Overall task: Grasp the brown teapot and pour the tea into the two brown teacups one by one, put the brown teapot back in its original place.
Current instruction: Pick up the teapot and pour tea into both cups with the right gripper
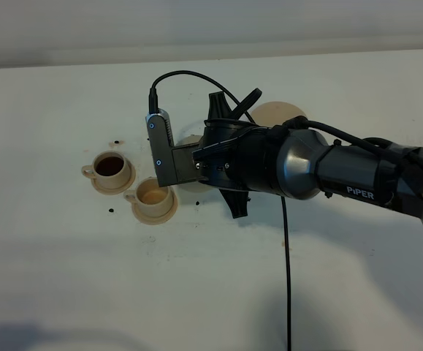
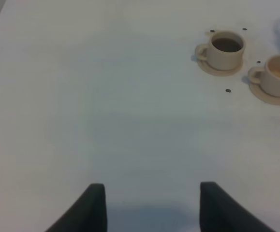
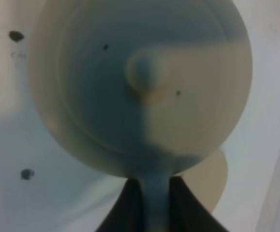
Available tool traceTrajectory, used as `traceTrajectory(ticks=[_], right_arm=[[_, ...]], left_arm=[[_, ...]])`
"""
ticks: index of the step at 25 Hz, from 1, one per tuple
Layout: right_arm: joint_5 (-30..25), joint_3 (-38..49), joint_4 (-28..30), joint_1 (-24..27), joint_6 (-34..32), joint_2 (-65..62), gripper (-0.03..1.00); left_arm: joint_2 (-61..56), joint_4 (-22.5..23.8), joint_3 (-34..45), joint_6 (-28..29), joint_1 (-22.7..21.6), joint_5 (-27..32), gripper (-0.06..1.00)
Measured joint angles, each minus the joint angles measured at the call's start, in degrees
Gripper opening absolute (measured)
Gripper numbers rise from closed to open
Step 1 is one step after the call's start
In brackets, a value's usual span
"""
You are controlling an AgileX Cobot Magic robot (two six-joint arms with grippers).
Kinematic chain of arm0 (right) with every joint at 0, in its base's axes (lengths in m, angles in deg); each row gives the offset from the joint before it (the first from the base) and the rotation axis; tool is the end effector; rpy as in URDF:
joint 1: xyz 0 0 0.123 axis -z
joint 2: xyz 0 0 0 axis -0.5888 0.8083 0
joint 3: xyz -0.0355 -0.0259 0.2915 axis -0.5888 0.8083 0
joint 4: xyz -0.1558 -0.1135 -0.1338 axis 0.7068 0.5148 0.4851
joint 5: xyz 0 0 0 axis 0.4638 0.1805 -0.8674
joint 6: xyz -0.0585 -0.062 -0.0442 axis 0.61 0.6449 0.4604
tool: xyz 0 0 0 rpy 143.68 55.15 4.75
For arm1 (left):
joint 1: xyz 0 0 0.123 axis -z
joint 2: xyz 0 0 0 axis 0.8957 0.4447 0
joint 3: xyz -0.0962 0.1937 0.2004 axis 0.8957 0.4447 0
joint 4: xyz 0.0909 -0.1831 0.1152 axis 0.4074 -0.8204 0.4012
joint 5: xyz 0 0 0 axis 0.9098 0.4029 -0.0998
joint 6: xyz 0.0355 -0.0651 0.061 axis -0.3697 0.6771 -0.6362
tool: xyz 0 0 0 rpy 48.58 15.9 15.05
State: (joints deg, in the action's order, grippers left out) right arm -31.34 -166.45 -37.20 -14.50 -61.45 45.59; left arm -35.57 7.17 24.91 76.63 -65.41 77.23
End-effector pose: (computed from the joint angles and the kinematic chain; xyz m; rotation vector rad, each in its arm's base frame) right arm 0.3090 0.3052 0.1870 -1.9776 1.6775 -0.6700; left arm -0.0274 0.0004 0.2676 -0.0332 2.0410 0.0391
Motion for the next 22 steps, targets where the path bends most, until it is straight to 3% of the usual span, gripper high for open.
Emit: traceTrajectory(ticks=[22], right_arm=[[-1.2,0.1,6.3,-1.1,0.0,2.0,0.09]], left_arm=[[0.0,0.0,0.0,0.0,0.0,0.0,0.42]])
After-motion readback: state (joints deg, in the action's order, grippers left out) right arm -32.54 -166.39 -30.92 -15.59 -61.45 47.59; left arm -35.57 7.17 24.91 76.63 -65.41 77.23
